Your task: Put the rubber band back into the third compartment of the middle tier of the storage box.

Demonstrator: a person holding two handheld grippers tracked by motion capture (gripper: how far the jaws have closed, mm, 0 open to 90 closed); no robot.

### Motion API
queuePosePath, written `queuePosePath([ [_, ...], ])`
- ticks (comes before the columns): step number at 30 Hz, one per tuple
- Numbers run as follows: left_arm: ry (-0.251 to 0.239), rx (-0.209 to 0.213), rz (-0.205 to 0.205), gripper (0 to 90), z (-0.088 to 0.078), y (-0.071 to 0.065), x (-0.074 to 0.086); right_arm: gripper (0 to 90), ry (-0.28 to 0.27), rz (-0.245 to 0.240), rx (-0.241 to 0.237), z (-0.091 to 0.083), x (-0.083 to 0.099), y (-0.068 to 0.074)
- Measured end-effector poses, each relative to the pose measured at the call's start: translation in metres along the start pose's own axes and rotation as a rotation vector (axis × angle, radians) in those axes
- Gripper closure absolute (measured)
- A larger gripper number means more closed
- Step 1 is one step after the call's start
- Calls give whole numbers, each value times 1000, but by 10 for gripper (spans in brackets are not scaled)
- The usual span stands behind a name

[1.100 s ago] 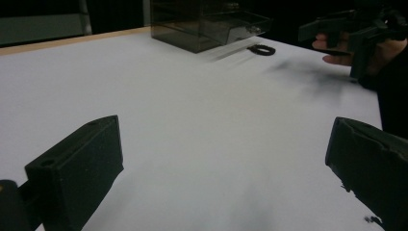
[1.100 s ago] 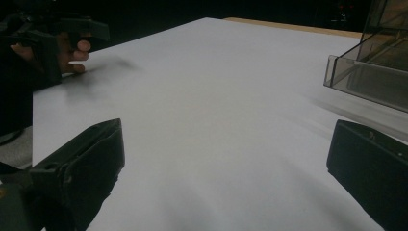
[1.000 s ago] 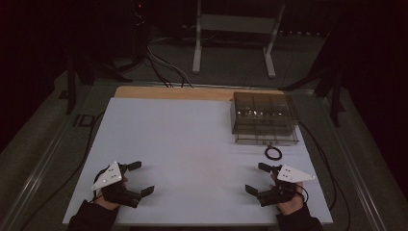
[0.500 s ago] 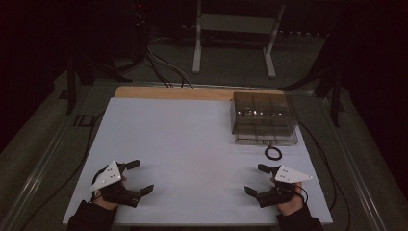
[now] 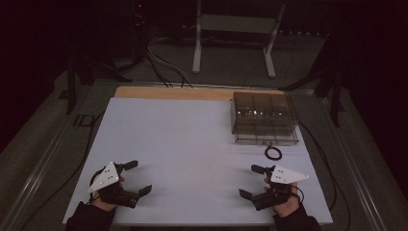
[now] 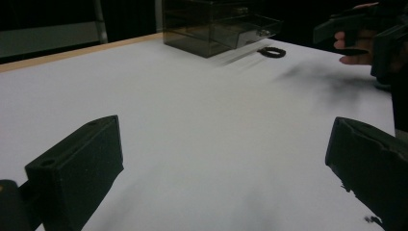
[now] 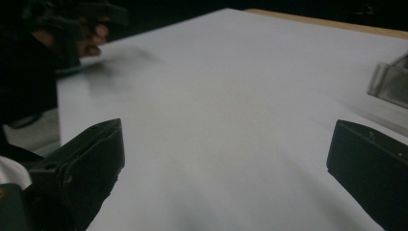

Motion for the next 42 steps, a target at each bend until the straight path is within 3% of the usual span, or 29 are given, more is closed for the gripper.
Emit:
queuePosePath([
  [15, -12, -2, -7, 3, -1, 1, -1, 0, -75, -2, 30, -9, -25, -2],
  [28, -10, -1, -4, 3, 0, 1, -1, 0, -109, 9, 134, -23, -33, -28],
  [42, -15, 0, -8, 3, 1, 1, -2, 0, -106, 45, 248, -38, -30, -60],
])
Point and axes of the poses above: each handheld gripper's, and its own axes: z roughly forward along the jaws, x roughly out of its underside, y roughly to its left, the point moved 6 cm from there along z, roughly forward along the jaws, and after that the axes turned 2 degrees about -z, right-handed, at the moved point
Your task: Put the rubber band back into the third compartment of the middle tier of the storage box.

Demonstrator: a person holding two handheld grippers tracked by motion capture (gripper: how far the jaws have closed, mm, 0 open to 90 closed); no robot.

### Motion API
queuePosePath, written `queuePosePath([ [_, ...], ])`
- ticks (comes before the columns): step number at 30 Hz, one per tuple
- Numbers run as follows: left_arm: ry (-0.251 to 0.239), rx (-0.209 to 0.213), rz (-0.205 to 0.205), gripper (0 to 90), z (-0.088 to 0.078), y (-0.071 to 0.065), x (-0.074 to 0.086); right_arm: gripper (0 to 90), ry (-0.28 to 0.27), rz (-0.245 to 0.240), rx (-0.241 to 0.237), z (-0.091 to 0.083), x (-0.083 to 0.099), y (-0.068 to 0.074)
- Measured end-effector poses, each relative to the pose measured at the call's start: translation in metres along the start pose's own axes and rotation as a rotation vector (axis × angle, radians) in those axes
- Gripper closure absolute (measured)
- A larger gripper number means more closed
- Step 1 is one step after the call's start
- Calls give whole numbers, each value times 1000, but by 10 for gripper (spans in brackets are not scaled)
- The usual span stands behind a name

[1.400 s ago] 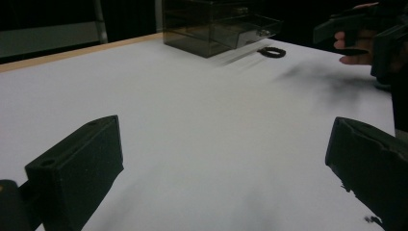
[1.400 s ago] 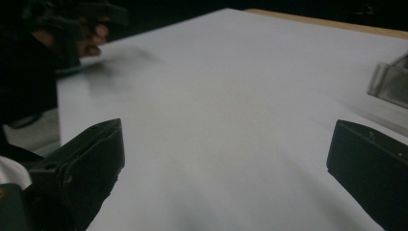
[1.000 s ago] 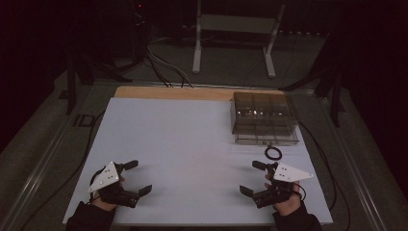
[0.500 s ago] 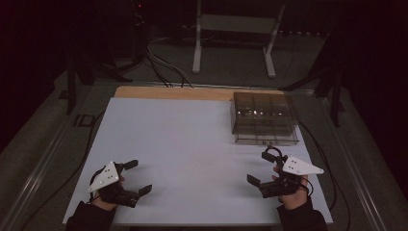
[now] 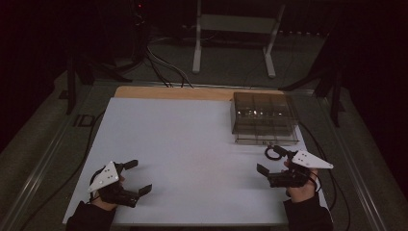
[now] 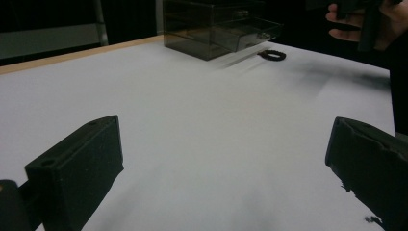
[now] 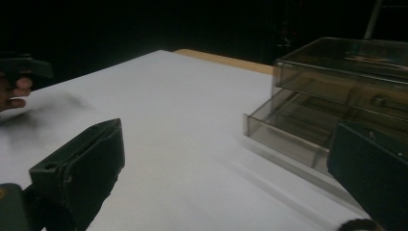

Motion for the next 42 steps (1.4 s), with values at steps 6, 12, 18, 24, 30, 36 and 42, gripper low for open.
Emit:
queuePosePath([
  [6, -1, -1, -1, 3, 0, 0, 0, 0, 7, 21, 42, -1, 3, -14],
  [12, -3, -1, -2, 3, 0, 0, 0, 0, 18, 28, 95, -4, 5, -25],
  [18, -4, -1, -1, 3, 0, 0, 0, 0, 19, 39, 137, -6, 6, -35],
  [24, -5, 1, 0, 3, -1, -1, 0, 0, 30, 50, 171, -7, 8, -44],
  [30, -4, -1, 2, 3, -1, -1, -1, 0, 59, 73, 201, -6, 14, -52],
  [36, -5, 0, 8, 3, -1, -2, -1, 0, 78, 93, 247, -8, 17, -60],
  [42, -1, 5, 2, 3, 0, -1, -1, 0, 124, 100, 292, -6, 25, -69],
])
Point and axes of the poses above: each handheld gripper's, and its own axes: z roughly forward along the jaws, x roughly out of its underside, y roughly to its left, the point moved 6 cm from there along z, roughly forward along the jaws, and after that the axes turned 2 degrees about -z, right-handed, at the moved point
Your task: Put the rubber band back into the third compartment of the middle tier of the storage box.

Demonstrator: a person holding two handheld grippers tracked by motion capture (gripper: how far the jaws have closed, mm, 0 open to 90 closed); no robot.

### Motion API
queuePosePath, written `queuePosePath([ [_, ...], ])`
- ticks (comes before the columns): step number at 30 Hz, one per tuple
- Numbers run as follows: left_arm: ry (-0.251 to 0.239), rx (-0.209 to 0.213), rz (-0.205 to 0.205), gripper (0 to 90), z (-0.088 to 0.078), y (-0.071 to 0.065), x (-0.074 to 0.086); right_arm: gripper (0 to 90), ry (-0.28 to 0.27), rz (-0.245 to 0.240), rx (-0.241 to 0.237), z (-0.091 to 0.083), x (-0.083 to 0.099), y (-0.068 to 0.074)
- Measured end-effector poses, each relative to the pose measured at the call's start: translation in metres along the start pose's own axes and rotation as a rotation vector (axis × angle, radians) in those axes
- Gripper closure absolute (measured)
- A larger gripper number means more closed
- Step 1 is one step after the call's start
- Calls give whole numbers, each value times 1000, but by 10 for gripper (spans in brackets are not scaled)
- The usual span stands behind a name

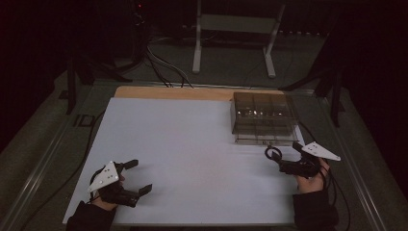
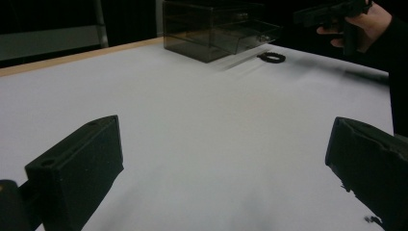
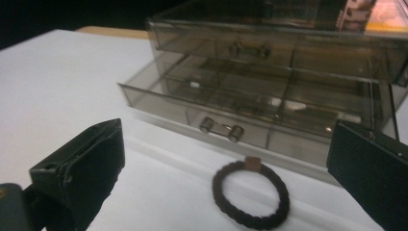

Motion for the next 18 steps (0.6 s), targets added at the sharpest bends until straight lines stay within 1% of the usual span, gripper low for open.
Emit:
queuePosePath([
  [2, -2, 0, 1, 3, 0, 0, -1, 0, 26, -4, 11, 2, 3, -1],
  [3, -4, 1, -2, 3, 0, 0, -1, 0, 29, -3, 16, 3, 4, -2],
  [4, -2, 0, 0, 3, 0, 0, 0, 0, 41, 5, 10, 4, 6, -2],
  [6, 0, 3, 2, 3, 0, -1, 0, 0, 63, 3, 20, 7, 8, -3],
  [9, -1, 2, -4, 3, 0, 0, 0, 0, 86, 16, 31, 10, 11, -4],
  [10, 1, 3, -1, 3, 0, 0, 0, 0, 105, 18, 37, 11, 12, -5],
  [11, 5, 4, 4, 3, 0, -1, 0, 0, 112, 17, 42, 12, 13, -5],
  [12, 6, 5, 4, 3, 0, -1, 0, 0, 126, 21, 38, 14, 14, -6],
  [15, 3, 2, 0, 3, 0, -1, 0, 0, 154, 29, 62, 18, 17, -7],
  [16, 3, 2, 0, 3, 0, -1, 0, 0, 154, 29, 62, 18, 17, -7],
  [17, 5, 3, 3, 3, 0, -1, 0, 0, 171, 45, 81, 22, 19, -9],
  [18, 6, 3, 3, 3, 1, -1, 0, 0, 171, 45, 81, 22, 19, -9],
])
Point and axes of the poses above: each handheld gripper's, and its own axes: z roughly forward along the jaws, x roughly out of its underside, y roughly to its left, the point moved 6 cm from there along z, roughly forward along the jaws, and after that the axes turned 2 degrees about -z, right-handed, at the moved point
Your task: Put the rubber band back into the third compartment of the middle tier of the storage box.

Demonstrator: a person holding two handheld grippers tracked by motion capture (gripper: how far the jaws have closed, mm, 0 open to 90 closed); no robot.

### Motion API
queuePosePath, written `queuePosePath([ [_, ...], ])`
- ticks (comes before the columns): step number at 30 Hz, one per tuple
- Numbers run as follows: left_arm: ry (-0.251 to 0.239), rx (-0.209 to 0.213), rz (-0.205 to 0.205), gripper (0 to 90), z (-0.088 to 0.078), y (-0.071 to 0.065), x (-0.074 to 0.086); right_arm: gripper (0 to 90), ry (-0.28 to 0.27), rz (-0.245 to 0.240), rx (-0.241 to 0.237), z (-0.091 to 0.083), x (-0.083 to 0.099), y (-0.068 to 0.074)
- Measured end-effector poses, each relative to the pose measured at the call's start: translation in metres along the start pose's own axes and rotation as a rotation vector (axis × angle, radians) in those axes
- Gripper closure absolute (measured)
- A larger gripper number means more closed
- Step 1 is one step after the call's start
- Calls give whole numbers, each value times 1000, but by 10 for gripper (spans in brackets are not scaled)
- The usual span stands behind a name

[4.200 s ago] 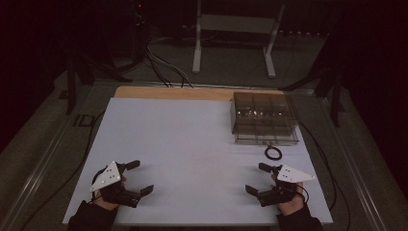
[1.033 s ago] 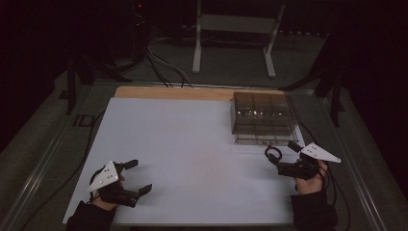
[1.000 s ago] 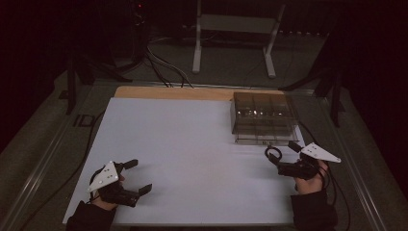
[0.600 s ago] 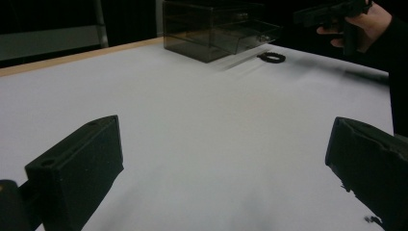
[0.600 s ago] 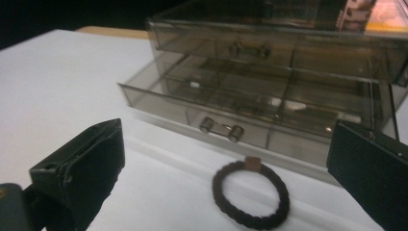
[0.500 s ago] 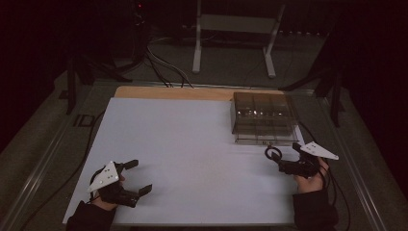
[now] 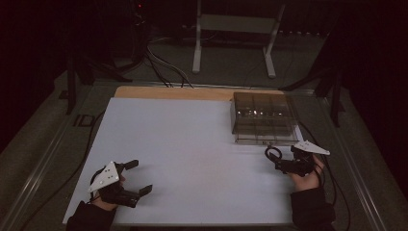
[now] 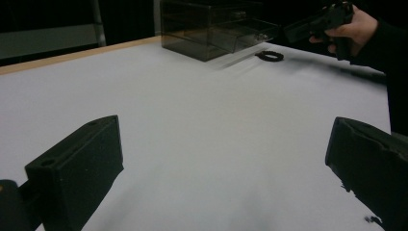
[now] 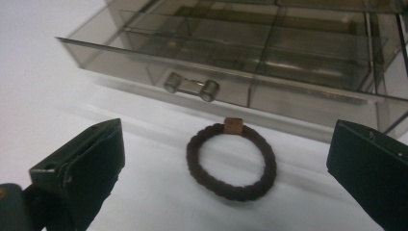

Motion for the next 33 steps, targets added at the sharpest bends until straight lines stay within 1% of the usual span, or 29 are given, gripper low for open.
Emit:
queuePosePath([
  [1, 0, -4, -1, 3, 0, 0, 0, 0, 15, -4, 11, 3, 1, 0],
  [2, 2, -5, -5, 3, 1, 1, 0, 48, 23, -7, 22, 4, 2, -1],
  [3, 4, -3, -5, 3, 0, 0, 1, 74, 22, -3, 39, 4, 2, -2],
  [4, 4, -3, -5, 3, 0, 0, 1, 74, 22, -3, 39, 4, 2, -2],
  [5, 5, -4, -3, 3, 0, 0, 1, 96, 27, 1, 53, 5, 2, -3],
  [6, 2, -4, -2, 3, 0, 0, 0, 149, 34, 13, 60, 5, 2, -4],
  [7, -1, -4, -5, 3, 0, 1, 0, 180, 39, 13, 79, 5, 2, -6],
  [8, -2, -5, -8, 3, 0, 1, 0, 180, 39, 13, 79, 5, 2, -6],
  [10, 0, -4, -3, 3, -1, 0, 0, 229, 54, 15, 88, 6, 3, -9],
  [12, 2, -6, -2, 3, 0, 1, 0, 315, 83, -7, 102, 8, 4, -10],
  [13, 2, -7, -5, 3, 0, 1, 0, 341, 96, -21, 109, 9, 5, -10],
  [15, 3, -8, -7, 3, 0, 1, 1, 436, 103, -15, 114, 11, 5, -12],
  [16, 4, -8, -3, 3, 0, 1, 0, 436, 103, -15, 114, 11, 5, -12],
  [17, 1, -6, -3, 3, 0, 1, 0, 461, 108, -19, 120, 12, 4, -13],
  [19, -1, -8, -8, 3, 0, 1, 0, 493, 107, -14, 114, 13, 3, -13],
  [21, 1, -8, -5, 3, -1, 1, 0, 526, 121, -22, 127, 17, 3, -15],
  [24, -1, -9, -6, 3, -1, 1, 0, 545, 134, -35, 141, 20, 4, -16],
  [26, 0, -9, -8, 3, -1, 1, 0, 568, 144, -33, 147, 22, 5, -17],
  [27, 0, -9, -6, 3, -1, 1, 0, 585, 153, -46, 157, 24, 6, -18],
  [31, 6, -10, -9, 3, 0, 2, 1, 610, 170, -51, 164, 27, 6, -19],
  [33, 7, -9, -4, 3, 0, 1, 1, 624, 175, -58, 168, 29, 6, -19],
])
Point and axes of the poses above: each handheld gripper's, and its own axes: z roughly forward along the jaws, x roughly out of its underside, y roughly to its left, the point moved 6 cm from there along z, roughly forward along the jaws, and after that the axes turned 2 degrees about -z, right-handed, at the moved point
